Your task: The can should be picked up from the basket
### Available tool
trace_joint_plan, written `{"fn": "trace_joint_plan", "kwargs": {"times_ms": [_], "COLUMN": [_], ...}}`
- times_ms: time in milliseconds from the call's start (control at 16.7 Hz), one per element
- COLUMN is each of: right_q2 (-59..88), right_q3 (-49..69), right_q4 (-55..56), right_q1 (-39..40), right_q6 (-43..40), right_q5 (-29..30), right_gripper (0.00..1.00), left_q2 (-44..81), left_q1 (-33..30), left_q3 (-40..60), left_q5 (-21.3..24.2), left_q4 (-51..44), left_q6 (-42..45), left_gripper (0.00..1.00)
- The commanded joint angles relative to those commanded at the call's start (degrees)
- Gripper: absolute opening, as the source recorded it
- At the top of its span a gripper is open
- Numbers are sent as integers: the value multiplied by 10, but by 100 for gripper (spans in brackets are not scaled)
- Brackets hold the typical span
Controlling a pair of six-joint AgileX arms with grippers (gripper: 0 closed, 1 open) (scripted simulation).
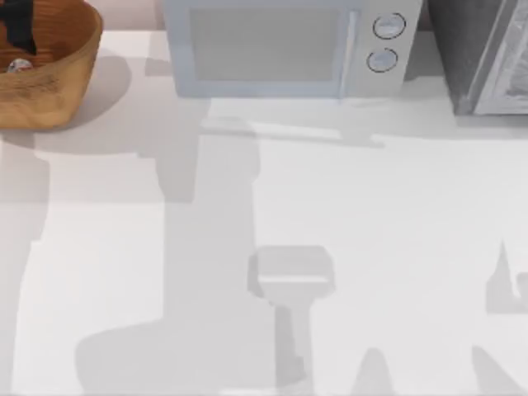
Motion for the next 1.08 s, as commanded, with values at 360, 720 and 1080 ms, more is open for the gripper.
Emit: {"fn": "trace_joint_plan", "kwargs": {"times_ms": [360,720,1080], "right_q2": [0,0,0], "right_q3": [0,0,0], "right_q4": [0,0,0], "right_q1": [0,0,0], "right_q6": [0,0,0], "right_q5": [0,0,0], "right_gripper": [100,100,100], "left_q2": [21,32,67], "left_q1": [0,-4,-11], "left_q3": [20,22,23], "left_q5": [2,1,0], "left_q4": [-9,-2,36], "left_q6": [1,-4,-10], "left_gripper": [100,100,100]}}
